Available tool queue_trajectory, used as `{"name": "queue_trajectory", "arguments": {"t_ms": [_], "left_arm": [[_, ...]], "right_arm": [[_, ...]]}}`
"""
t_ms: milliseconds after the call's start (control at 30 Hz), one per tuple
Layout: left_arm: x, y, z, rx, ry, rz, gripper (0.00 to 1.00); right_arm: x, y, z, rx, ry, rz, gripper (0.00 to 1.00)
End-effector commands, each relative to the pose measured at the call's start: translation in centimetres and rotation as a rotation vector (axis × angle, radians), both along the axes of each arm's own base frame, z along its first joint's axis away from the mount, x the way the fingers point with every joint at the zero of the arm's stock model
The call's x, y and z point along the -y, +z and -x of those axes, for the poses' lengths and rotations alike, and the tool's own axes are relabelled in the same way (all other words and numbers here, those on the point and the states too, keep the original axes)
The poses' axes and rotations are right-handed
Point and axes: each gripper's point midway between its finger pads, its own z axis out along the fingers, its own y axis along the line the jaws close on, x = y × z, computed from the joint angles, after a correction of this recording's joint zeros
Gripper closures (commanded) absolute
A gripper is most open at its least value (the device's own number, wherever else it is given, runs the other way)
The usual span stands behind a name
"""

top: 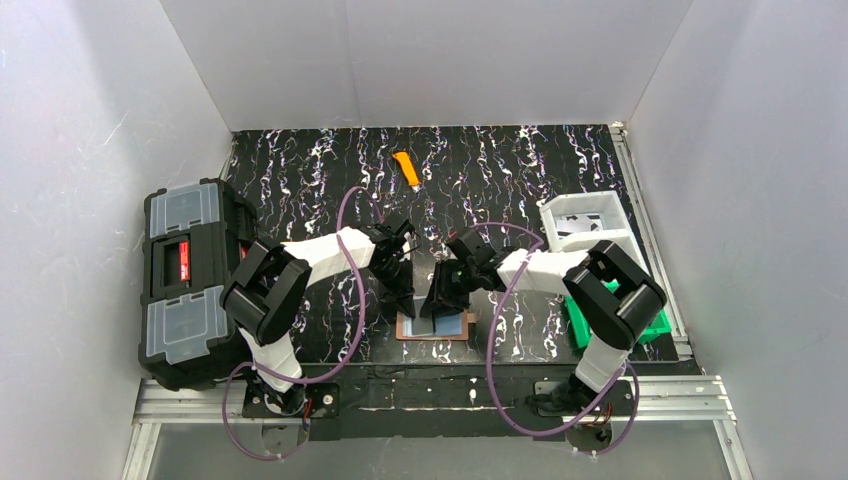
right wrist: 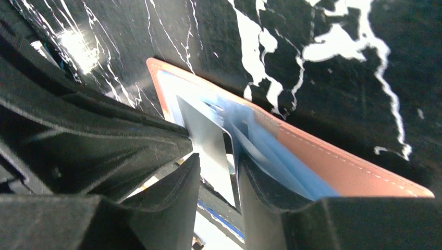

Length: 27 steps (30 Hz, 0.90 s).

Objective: Take the credit cards out of the card holder
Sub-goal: Remove the credit card from the card holder.

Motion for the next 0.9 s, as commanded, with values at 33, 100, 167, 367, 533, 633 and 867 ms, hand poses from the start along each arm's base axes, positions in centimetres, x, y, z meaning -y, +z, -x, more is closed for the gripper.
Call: {"name": "queue_trajectory", "arguments": {"t_ms": [33,100,167,367,533,633,867], "left_arm": [[-0.8,-1.9,0.5,-0.024,0.05,-0.067,0.91],[-0.8,-2.2,0.5,-0.028,0.06,-0.07,0.94],[-0.9,-2.4,0.7,-0.036,0.065,-0.074,0.97],[-1.0,-3.0,1.0,-0.056,0.079,-0.085,1.0],[-0.9,-3.1,1.0,-0.059,0.082,-0.084,1.0],[-1.0,-3.1,1.0,-0.059,0.082,-0.084,1.0],[-1.2,-3.3,1.2,-0.064,0.091,-0.1,1.0]], "right_arm": [[1.0,1.3,-0.3,0.049,-0.033,-0.104,0.56],[1.3,1.6,-0.2,0.053,-0.034,-0.152,0.56],[1.5,1.9,0.0,0.053,-0.036,-0.196,0.56],[1.7,2.4,0.1,0.051,-0.059,-0.296,0.58],[1.4,2.3,0.3,0.026,-0.064,-0.345,0.74],[1.3,2.1,0.4,0.017,-0.074,-0.364,0.81],[1.5,1.6,0.4,0.009,-0.098,-0.381,0.91]]}}
